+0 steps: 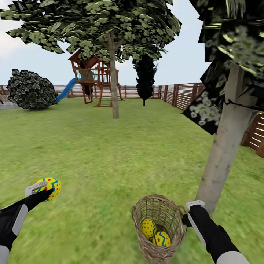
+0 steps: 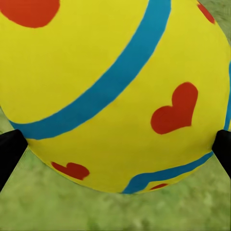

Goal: Take the three Easter eggs out of the wicker basket on the lawn in the garden, then place them on the lawn next to a single tree (choose any tree) so that all three eggs are next to the same tree and none are left in the basket.

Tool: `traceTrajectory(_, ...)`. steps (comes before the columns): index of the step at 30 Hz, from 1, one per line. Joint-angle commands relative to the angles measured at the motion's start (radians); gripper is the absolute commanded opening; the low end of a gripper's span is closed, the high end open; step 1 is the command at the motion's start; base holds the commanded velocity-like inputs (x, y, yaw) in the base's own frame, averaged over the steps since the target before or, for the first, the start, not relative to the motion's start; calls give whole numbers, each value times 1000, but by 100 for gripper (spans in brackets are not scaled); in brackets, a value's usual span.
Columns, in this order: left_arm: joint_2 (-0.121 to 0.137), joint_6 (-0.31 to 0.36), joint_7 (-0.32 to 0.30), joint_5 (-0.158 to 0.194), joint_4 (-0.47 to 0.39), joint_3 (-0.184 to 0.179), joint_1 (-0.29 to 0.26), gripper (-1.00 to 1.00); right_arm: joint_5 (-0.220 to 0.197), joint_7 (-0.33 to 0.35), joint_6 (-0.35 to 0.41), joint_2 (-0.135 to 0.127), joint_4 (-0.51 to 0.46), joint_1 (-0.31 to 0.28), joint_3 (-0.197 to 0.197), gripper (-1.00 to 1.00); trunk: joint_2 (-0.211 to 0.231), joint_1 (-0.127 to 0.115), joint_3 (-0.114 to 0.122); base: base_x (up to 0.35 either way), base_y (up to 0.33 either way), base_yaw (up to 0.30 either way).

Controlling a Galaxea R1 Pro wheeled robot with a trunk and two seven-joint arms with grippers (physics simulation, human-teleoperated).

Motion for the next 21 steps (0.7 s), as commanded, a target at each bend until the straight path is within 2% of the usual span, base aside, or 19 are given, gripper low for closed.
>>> traceTrajectory(1, 0, 6, -4, 5, 0, 2, -1, -100, 5, -1, 7, 0, -1, -1, 4, 100, -1, 0, -1, 0, 307, 0)
traceTrajectory(10, -2, 4, -3, 7, 1, 3, -1, -100, -1, 0, 8, 1, 1, 0, 5, 100, -1, 0, -1, 0, 305, 0)
traceTrajectory(12, -3, 3, -3, 8, 1, 4, -1, -100, -2, 0, 7, 1, 1, 0, 5, 100, -1, 0, -1, 0, 86, 0)
traceTrajectory(15, -20, 3, -3, 6, 1, 4, -1, -100, -2, 1, 3, 2, 31, 0, 5, 100, -1, 0, -1, 0, 15, 0)
traceTrajectory(21, -22, 3, -4, 7, 0, 3, -1, -100, 8, -2, 6, 6, 36, 0, 7, 100, -1, 0, -1, 0, 1, 0)
